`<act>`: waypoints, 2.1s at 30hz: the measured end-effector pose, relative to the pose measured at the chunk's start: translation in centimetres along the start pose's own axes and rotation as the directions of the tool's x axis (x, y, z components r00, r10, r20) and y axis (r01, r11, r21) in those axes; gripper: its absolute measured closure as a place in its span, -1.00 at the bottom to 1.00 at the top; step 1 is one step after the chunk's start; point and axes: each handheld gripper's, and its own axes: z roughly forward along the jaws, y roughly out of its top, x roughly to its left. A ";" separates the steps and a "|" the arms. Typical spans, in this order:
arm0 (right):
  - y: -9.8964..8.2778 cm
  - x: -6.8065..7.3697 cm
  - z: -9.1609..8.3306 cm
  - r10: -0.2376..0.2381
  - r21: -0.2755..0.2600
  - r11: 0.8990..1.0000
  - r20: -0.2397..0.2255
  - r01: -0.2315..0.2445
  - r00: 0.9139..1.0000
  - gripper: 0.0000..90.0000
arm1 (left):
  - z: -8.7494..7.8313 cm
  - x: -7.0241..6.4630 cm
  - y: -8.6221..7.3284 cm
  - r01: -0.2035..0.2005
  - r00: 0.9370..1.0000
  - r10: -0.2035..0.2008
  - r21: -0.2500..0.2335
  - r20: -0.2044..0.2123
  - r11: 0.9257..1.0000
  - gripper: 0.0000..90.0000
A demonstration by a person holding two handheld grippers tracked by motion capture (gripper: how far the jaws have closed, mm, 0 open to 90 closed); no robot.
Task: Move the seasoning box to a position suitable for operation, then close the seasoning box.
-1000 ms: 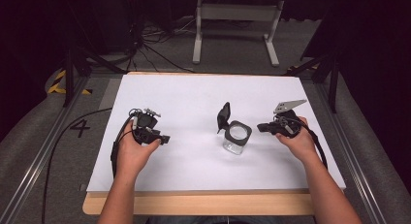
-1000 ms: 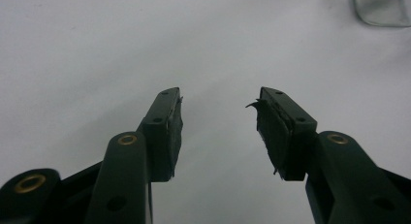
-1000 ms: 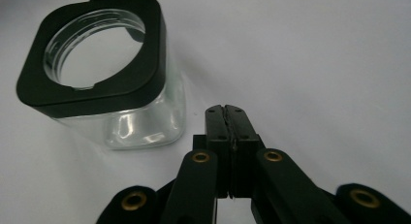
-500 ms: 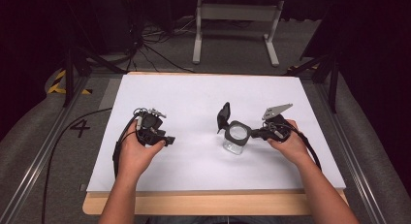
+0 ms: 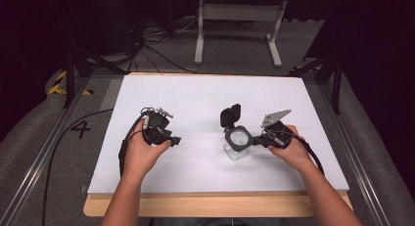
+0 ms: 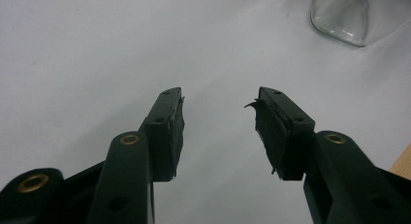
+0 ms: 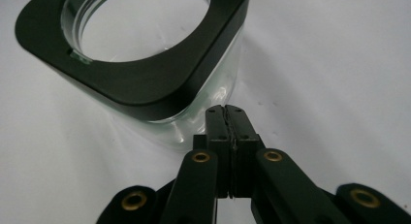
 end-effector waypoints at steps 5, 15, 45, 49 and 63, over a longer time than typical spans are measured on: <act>-0.2 0.9 0.1 -0.016 0.016 1.000 -0.015 0.016 1.000 1.00 | 0.4 -0.4 0.5 -0.017 1.000 0.017 0.005 0.009 1.000 0.18; -0.1 2.4 0.7 -0.049 0.046 0.998 -0.046 0.052 0.998 1.00 | 1.0 -0.9 1.0 -0.042 0.999 0.042 0.018 0.011 0.999 0.18; 2.9 0.3 -6.4 0.017 -0.141 0.990 -0.011 -0.019 1.000 1.00 | 2.5 -7.4 2.1 -0.243 0.940 0.254 -0.075 0.230 0.967 1.00; 3.8 0.4 -7.2 0.023 -0.173 0.984 -0.026 -0.027 0.999 1.00 | 2.9 -7.8 2.1 -0.246 0.934 0.261 -0.089 0.245 0.965 1.00; 8.5 0.3 -8.6 0.007 -0.243 0.970 -0.087 -0.028 0.996 1.00 | 5.5 -10.0 2.2 -0.284 0.906 0.296 -0.085 0.301 0.955 1.00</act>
